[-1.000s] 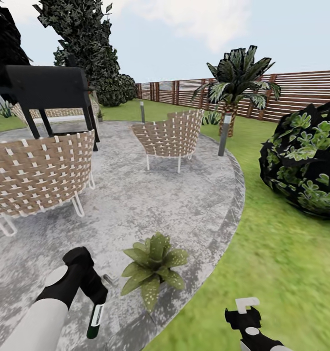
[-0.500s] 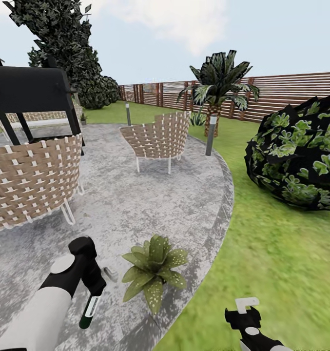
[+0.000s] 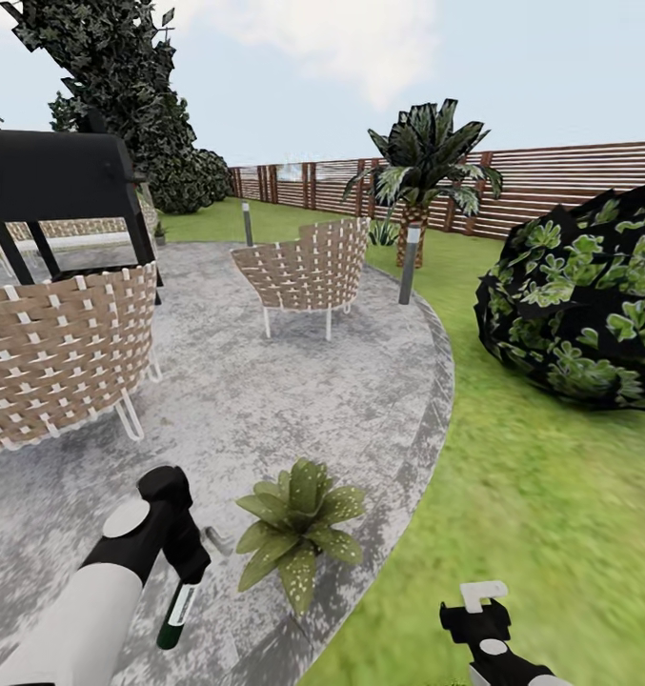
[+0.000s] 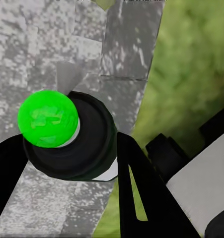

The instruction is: Pick up the pesticide atomizer in the garden and spray insectifuge to fully cover both potted plants in the garden.

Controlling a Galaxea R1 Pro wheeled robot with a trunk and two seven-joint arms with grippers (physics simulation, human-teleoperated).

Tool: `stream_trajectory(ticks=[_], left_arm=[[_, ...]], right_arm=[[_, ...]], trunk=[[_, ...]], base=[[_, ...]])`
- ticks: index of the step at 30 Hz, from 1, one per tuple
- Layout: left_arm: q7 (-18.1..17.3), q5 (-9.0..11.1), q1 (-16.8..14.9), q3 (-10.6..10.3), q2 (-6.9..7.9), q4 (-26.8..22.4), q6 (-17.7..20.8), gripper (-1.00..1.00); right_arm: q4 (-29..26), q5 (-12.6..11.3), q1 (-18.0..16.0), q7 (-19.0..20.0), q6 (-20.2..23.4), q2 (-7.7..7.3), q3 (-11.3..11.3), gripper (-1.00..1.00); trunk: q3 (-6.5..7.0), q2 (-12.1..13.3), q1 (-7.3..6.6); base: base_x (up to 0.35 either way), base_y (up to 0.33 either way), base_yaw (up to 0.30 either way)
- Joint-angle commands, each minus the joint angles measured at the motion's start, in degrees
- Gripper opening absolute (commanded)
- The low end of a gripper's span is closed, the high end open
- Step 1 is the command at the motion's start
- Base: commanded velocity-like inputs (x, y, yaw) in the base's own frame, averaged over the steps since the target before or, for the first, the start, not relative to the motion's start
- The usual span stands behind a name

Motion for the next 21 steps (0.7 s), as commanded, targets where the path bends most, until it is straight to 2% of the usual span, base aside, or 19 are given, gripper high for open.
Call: stream_trajectory(ticks=[1,5,21], left_arm=[[-0.5,-0.5,0.0,0.1,0.08,-0.1,0.6,-1.00],[-0.5,-0.5,-0.1,0.2,0.37,-0.3,0.5,-1.00],[-0.5,-0.4,-0.2,-0.1,-0.23,-0.3,0.7,-1.00]], right_arm=[[0.0,-0.6,0.0,-0.1,-0.2,0.03,0.5,1.00],[0.1,-0.7,0.0,0.0,-0.2,0.09,0.5,1.00],[0.1,-0.7,0.0,0.0,-0.2,0.10,0.5,1.00]], trunk=[[-0.01,0.0,-0.01],[0.17,0.0,-0.01],[0.37,0.0,-0.01]], base=[[0.000,0.000,-0.196],[0.000,0.000,-0.222],[-0.017,0.009,-0.248]])
